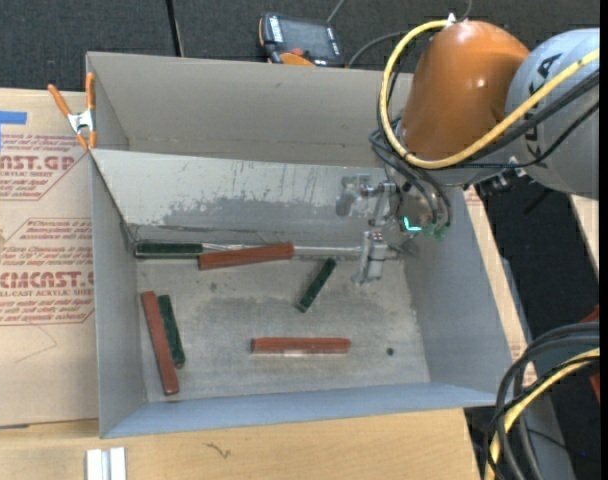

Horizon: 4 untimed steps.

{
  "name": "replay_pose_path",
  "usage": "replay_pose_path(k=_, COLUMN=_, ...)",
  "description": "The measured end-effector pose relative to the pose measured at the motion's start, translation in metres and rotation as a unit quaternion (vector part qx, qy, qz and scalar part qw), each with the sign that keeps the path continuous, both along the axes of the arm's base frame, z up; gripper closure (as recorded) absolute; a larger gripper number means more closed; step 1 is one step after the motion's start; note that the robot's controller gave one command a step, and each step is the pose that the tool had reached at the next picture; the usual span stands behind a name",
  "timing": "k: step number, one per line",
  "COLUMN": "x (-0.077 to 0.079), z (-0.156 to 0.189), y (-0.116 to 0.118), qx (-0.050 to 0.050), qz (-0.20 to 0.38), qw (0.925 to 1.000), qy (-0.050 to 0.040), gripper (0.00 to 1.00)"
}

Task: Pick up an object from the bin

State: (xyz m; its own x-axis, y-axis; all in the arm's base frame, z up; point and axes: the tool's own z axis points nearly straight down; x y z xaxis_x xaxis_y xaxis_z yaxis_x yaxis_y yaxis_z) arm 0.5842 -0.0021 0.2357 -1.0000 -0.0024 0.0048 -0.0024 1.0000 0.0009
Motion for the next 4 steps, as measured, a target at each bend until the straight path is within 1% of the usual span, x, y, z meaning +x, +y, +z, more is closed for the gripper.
replay_pose_path(k=1, x=-0.027, z=-0.129, y=0.005, qx=0.000, qz=-0.086, qw=0.9963, qy=0.0013, gripper=0.00)
replay_pose_path(k=2, x=-0.095, z=-0.162, y=0.025, qx=0.000, qz=0.006, qw=1.0000, qy=-0.0026, gripper=0.00)
replay_pose_path(k=3, x=-0.094, z=-0.161, y=0.025, qx=0.000, qz=0.005, qw=1.0000, qy=-0.0023, gripper=1.00)
replay_pose_path(k=4, x=-0.069, z=-0.043, y=0.027, qx=0.000, qz=-0.027, qw=0.9996, qy=-0.0073, gripper=1.00)
